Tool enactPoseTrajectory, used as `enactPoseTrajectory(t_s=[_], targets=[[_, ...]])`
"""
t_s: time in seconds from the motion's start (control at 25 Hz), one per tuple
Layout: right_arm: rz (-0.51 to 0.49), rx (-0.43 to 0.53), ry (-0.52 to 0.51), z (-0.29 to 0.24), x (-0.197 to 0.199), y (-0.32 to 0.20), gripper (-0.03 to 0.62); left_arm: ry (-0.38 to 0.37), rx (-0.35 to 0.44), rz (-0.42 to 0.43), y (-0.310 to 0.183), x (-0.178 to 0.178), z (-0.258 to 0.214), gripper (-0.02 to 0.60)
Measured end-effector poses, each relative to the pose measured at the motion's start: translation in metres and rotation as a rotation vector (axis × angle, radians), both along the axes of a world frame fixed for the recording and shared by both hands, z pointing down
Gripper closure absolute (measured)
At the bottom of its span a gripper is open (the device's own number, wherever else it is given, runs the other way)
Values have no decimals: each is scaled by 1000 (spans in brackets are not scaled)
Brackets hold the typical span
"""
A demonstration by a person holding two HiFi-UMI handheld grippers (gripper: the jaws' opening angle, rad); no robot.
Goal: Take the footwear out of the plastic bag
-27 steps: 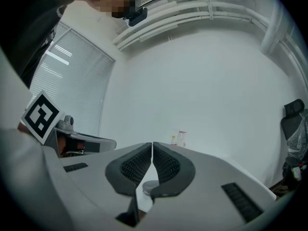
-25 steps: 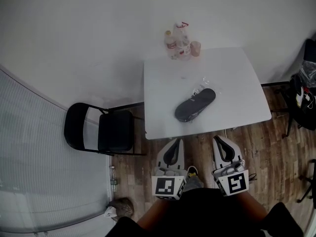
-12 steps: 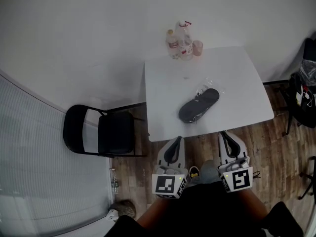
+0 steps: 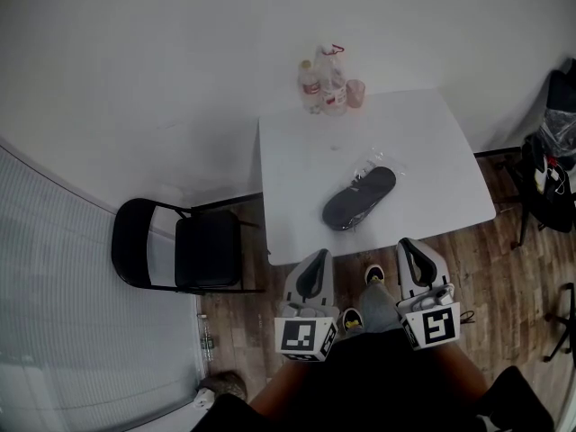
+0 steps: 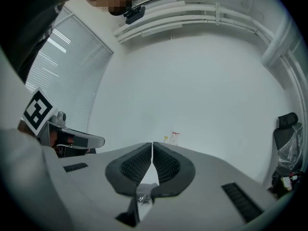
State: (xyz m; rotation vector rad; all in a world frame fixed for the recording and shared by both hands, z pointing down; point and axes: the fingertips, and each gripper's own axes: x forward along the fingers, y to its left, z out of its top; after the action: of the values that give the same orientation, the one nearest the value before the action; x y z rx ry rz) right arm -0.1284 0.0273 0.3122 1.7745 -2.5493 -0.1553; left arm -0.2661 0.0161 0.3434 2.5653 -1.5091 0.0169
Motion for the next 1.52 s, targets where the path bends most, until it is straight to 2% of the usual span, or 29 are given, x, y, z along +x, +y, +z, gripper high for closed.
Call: enactPoseTrajectory(t_s=[0.12, 0.24, 0.44, 0.8, 0.92, 1.0, 1.04, 1.08, 1.12, 1.24, 1.32, 1.44, 1.52], targets=[[-2, 12, -6, 2, 0, -5, 569, -3, 1, 4, -5, 1, 1, 558], [1, -18, -3, 11, 4, -17, 569, -11, -5, 0, -18, 2, 5, 558], [-12, -14, -13, 11, 14, -49, 569, -47, -50, 6, -52, 8, 18, 558], [-22, -4, -21, 13, 48, -120, 569, -178, -201, 127, -139, 27, 73, 557], [-23, -11, -22, 12, 62, -148, 569, -226, -283, 184, -168, 35, 100, 557], [-33, -10, -22, 11, 70, -167, 569, -249, -367, 234, -187, 39, 123, 551], [-39, -9, -23, 10, 74, -175, 569, -265, -422, 271, -194, 42, 137, 464], [-44, -11, -23, 11, 78, -183, 569, -285, -487, 313, -199, 45, 153, 304], [-46, -18, -23, 12, 83, -190, 569, -312, -555, 356, -202, 47, 170, 255], [-60, -32, -20, 18, 99, -210, 569, -405, -754, 475, -207, 51, 220, 194], [-62, -33, -14, 18, 111, -225, 569, -451, -859, 554, -207, 56, 246, 155], [-56, -36, -1, 19, 127, -245, 569, -517, -962, 644, -202, 69, 269, 135], [-52, -44, 4, 26, 139, -255, 569, -577, -988, 660, -196, 76, 278, 135]])
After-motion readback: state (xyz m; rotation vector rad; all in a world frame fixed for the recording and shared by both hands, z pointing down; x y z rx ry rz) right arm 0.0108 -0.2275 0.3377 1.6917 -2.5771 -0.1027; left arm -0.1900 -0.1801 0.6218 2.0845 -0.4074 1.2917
